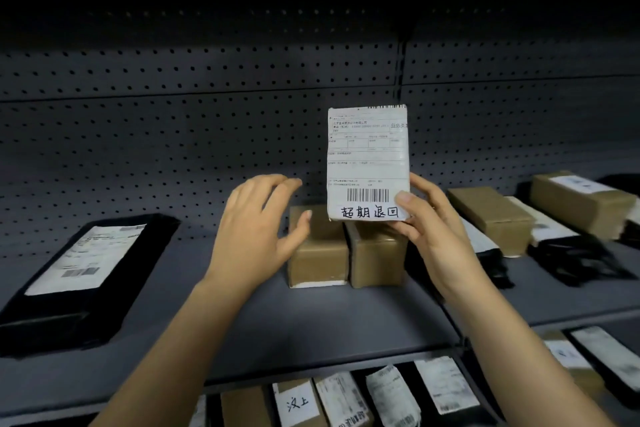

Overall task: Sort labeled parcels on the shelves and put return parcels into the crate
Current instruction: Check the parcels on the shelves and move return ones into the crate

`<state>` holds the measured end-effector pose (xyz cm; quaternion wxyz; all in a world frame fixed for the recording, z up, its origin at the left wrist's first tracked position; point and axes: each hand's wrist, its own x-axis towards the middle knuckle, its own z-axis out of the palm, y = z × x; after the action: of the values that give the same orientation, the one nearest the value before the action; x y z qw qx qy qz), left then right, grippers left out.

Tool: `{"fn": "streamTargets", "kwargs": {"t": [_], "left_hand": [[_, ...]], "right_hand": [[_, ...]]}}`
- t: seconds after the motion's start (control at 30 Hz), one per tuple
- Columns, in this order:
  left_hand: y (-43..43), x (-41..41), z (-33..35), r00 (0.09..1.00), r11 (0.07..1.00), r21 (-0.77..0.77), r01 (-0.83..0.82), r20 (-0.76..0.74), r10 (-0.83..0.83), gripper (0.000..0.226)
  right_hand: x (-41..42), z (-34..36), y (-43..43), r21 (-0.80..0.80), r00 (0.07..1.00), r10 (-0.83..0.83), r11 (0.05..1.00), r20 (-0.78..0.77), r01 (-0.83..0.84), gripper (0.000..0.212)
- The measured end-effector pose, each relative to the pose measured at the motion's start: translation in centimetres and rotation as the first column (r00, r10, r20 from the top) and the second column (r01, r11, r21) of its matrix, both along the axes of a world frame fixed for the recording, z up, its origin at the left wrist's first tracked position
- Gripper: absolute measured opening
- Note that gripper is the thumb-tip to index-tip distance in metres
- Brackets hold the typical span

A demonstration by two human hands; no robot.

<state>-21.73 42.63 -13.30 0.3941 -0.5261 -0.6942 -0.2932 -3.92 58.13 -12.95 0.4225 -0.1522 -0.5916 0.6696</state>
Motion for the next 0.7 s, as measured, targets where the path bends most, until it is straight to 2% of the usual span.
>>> {"fn": "streamTargets", "kwargs": {"t": [0.23,0.4,0.57,0.7], "left_hand": [[2.4,2.2,-1.0,0.974,0.975,-0.001,0.223,0.029,-0.223,0.037],[1.8,4.3,-2.1,0.902,0.901,-0.047,0.432,0.055,-0.429,0.037],[0.4,8.2,-5.0,0.752,0.745,-0.106,0.659,0.071,-0.656,0.036],[-0.4,13.6,-8.4,0.616,0.591,-0.186,0.785,0.142,-0.775,0.038]], "right_hand": [[4.7,-0.3,-2.1,0.05,0.974,-0.224,0.974,0.027,0.222,0.055],[8.1,-2.4,-6.2,0.015,0.9,-0.433,0.901,0.044,0.433,0.054],[13.2,-6.5,-12.7,-0.028,0.769,-0.63,0.772,0.11,0.636,0.047],[18.3,-10.1,-18.9,-0.081,0.579,-0.793,0.575,0.187,0.814,0.05]]}}
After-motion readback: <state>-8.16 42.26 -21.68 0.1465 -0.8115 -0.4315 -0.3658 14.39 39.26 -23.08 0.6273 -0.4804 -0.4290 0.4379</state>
